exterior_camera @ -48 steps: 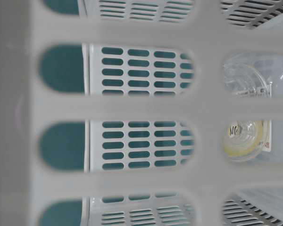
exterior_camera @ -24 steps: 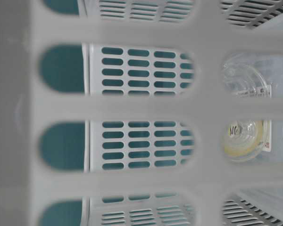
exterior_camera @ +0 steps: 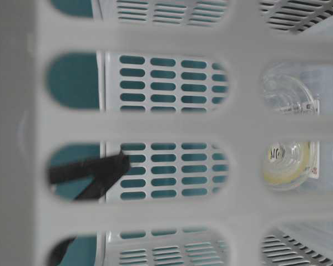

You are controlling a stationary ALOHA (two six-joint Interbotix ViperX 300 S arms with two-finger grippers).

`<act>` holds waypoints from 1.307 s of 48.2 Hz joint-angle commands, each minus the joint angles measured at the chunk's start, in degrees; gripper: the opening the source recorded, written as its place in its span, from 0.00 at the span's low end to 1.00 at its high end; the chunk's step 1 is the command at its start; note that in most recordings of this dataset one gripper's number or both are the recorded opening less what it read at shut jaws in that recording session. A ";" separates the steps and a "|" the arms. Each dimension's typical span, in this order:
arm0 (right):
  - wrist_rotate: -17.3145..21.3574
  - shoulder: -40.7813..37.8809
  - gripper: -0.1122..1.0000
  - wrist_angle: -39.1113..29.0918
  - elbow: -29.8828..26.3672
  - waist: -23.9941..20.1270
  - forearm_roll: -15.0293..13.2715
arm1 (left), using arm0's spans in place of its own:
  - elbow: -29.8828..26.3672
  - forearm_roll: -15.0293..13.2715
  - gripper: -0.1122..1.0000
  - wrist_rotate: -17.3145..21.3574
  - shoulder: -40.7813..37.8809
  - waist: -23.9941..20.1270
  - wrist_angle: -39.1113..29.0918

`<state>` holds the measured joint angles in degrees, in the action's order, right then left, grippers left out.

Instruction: Pick up the tape dispenser from the shopping basket with the left arm.

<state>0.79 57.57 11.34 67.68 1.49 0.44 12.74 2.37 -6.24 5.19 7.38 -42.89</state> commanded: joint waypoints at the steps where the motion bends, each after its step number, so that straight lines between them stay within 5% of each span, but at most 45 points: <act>1: 0.18 0.26 0.74 0.18 -0.44 0.18 0.09 | -2.37 0.09 0.30 -0.09 -2.02 0.70 -0.44; 10: 0.18 1.41 0.74 -0.26 -0.26 0.18 0.09 | -3.69 0.09 0.79 -0.26 -6.86 1.49 -1.41; 16: 0.18 2.02 0.74 -1.23 -0.18 0.18 0.09 | -3.87 0.18 0.92 -0.35 -9.58 1.58 -1.41; 32: 0.18 3.34 0.74 -3.16 -0.09 0.18 0.09 | -2.46 0.18 0.81 -0.18 -13.36 1.76 -1.41; 43: 0.18 3.96 0.74 -3.96 0.26 0.09 0.09 | -4.66 0.18 0.34 0.70 -11.95 1.85 -4.13; 63: 0.18 4.57 0.74 -3.96 0.26 0.09 0.18 | -31.38 0.18 0.35 0.26 -7.91 1.58 -32.61</act>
<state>0.88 62.49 7.12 68.29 1.49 0.35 -11.69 2.29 -5.80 -4.75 8.96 -69.96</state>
